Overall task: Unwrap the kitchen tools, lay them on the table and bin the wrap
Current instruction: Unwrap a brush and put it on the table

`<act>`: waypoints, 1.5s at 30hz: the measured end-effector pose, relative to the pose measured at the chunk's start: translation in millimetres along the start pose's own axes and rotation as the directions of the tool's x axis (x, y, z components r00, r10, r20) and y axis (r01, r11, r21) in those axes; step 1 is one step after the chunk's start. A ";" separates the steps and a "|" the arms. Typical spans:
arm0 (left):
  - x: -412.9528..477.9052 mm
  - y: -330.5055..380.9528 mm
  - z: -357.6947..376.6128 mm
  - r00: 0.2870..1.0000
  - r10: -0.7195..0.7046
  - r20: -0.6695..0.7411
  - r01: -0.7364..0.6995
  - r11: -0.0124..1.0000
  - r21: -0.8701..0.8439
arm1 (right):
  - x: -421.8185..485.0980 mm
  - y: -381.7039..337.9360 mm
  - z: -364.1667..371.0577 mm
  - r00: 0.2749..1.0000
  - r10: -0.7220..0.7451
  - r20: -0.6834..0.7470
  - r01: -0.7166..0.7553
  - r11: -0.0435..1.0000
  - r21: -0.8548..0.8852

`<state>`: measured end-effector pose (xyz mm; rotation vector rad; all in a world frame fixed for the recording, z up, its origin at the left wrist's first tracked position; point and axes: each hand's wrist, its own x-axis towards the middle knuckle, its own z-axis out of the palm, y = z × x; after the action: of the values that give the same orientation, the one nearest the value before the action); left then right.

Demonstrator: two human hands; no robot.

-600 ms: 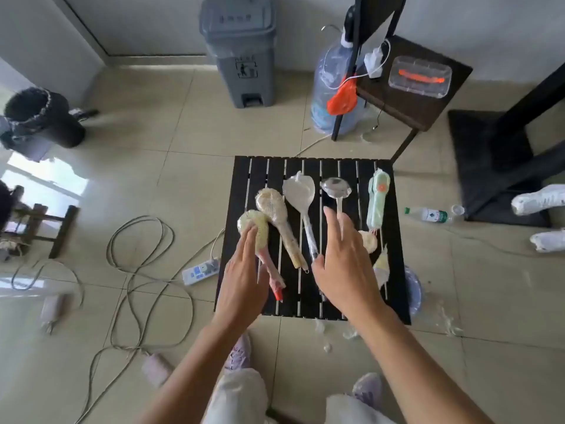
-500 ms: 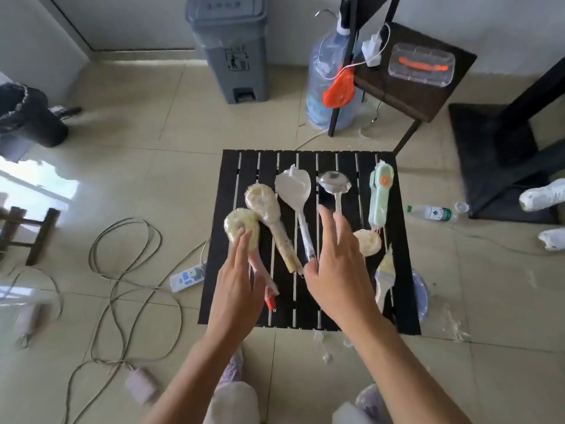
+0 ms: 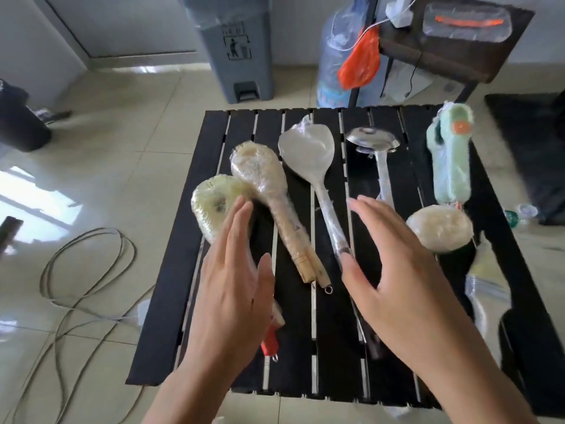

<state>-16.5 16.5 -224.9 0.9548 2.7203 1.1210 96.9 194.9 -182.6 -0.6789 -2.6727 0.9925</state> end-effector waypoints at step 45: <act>-37.7 7.5 -17.6 0.974 -0.215 0.078 0.208 0.690 -0.694 | -63.8 -37.7 37.4 0.969 -0.221 -0.113 0.230 0.971 0.071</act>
<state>13.3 -11.4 -213.8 0.4868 2.0030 1.8773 126.5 117.5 -188.1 -0.3864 -2.5319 0.9724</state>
